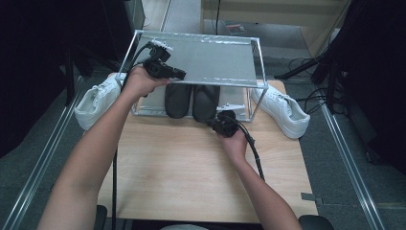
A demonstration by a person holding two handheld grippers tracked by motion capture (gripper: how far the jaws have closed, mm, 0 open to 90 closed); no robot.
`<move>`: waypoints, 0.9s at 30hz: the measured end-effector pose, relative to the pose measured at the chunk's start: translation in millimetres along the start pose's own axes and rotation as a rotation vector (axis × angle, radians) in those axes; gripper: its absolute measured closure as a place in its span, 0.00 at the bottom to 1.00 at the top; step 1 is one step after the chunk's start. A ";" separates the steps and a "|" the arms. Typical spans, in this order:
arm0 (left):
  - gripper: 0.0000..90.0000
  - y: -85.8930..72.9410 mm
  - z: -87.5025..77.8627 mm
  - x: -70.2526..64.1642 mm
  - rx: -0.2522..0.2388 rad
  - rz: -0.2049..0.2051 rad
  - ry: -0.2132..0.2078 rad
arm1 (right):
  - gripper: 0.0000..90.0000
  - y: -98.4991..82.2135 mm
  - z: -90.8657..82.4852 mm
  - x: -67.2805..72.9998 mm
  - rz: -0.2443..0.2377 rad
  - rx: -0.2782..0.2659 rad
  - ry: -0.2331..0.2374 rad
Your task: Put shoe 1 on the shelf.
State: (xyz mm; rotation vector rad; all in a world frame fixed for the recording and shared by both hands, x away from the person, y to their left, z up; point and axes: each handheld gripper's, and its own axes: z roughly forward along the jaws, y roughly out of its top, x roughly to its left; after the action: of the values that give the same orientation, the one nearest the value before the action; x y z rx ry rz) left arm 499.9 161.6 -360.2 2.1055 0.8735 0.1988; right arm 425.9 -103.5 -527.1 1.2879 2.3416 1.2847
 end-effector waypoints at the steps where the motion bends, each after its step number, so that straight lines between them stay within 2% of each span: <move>1: 0.93 0.0 0.0 0.1 -0.001 0.001 -0.001 | 1.00 0.3 1.0 1.0 0.005 0.002 0.001; 14: 0.93 -0.3 0.0 0.1 -0.002 0.002 -0.001 | 1.00 8.5 15.3 8.2 0.010 -0.003 0.008; 20: 0.92 -0.4 -0.3 0.2 -0.002 0.006 -0.002 | 1.00 10.0 17.4 9.5 0.026 0.003 0.009; 27: 0.92 -0.7 -0.5 -0.1 -0.003 0.007 0.000 | 0.98 8.7 12.8 11.0 0.016 0.009 0.024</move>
State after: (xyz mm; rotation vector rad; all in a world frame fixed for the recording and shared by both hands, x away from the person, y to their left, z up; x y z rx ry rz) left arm 499.3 162.1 -360.4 2.1064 0.8660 0.2038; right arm 431.0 -85.2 -525.8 1.3033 2.3611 1.3023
